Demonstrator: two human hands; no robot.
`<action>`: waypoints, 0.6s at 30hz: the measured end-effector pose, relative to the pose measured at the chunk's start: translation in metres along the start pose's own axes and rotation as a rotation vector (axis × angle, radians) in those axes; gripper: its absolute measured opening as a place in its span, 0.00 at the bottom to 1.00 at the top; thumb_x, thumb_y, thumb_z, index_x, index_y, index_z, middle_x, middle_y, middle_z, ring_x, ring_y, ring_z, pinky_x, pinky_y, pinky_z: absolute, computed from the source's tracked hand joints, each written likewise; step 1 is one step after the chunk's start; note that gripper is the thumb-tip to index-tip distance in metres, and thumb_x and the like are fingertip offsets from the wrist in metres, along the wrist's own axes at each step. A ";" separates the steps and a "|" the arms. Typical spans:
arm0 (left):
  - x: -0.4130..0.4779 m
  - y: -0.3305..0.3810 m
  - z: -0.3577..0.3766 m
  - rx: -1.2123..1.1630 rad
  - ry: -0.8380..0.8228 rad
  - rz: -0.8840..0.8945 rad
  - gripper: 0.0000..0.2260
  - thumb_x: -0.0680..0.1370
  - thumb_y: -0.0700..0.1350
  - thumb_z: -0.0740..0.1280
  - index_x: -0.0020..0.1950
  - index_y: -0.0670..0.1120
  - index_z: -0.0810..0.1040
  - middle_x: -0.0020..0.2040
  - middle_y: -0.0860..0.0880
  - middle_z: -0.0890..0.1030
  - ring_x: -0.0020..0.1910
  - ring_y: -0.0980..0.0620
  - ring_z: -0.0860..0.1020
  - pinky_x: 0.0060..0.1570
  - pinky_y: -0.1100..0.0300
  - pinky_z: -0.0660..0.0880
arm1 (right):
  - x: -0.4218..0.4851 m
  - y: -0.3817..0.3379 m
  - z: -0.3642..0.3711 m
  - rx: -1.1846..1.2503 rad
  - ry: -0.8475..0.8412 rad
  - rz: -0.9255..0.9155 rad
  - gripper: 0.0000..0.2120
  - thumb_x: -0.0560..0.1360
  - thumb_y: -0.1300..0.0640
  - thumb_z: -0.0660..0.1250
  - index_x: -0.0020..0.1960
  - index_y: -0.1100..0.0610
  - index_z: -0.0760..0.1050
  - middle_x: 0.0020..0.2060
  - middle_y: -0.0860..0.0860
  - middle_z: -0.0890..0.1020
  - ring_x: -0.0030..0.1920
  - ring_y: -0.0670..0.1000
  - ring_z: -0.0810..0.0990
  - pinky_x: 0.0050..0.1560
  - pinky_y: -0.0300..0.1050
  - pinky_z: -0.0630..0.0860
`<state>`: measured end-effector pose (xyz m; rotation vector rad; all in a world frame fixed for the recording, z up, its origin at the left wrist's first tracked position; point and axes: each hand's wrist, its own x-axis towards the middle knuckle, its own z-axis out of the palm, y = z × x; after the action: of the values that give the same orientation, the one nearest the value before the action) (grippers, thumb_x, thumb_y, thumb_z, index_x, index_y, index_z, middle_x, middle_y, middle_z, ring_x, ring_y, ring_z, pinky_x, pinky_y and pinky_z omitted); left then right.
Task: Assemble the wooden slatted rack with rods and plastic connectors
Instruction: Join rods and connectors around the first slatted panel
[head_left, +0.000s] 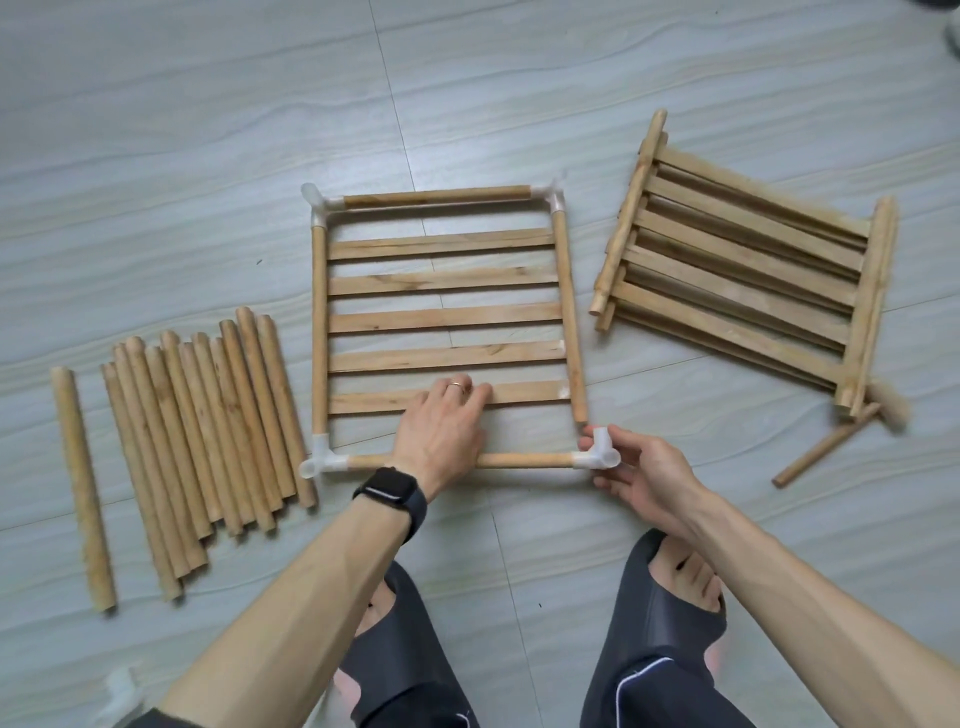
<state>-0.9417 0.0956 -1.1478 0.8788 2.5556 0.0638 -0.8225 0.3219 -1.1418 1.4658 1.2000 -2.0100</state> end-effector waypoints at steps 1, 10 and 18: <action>0.007 0.004 0.002 0.006 0.007 0.002 0.19 0.77 0.49 0.67 0.67 0.48 0.70 0.65 0.46 0.73 0.61 0.43 0.73 0.55 0.49 0.72 | 0.000 -0.001 0.001 0.038 -0.011 0.023 0.15 0.82 0.56 0.62 0.62 0.63 0.80 0.51 0.55 0.87 0.49 0.54 0.79 0.42 0.46 0.72; 0.028 0.002 0.000 -0.050 0.079 0.089 0.11 0.82 0.41 0.61 0.64 0.49 0.72 0.60 0.44 0.73 0.56 0.42 0.71 0.50 0.49 0.72 | 0.000 0.000 -0.005 0.217 -0.202 0.151 0.20 0.77 0.49 0.65 0.62 0.59 0.81 0.55 0.52 0.84 0.36 0.48 0.72 0.36 0.43 0.59; 0.020 0.018 -0.015 -0.223 0.009 0.153 0.12 0.84 0.45 0.61 0.68 0.50 0.71 0.59 0.46 0.70 0.59 0.44 0.68 0.48 0.51 0.74 | 0.003 -0.018 0.007 0.429 -0.276 0.201 0.22 0.80 0.40 0.56 0.46 0.58 0.78 0.38 0.51 0.78 0.34 0.50 0.73 0.39 0.46 0.64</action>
<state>-0.9520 0.1235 -1.1389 0.9838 2.4257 0.3917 -0.8408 0.3265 -1.1360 1.3598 0.5081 -2.3220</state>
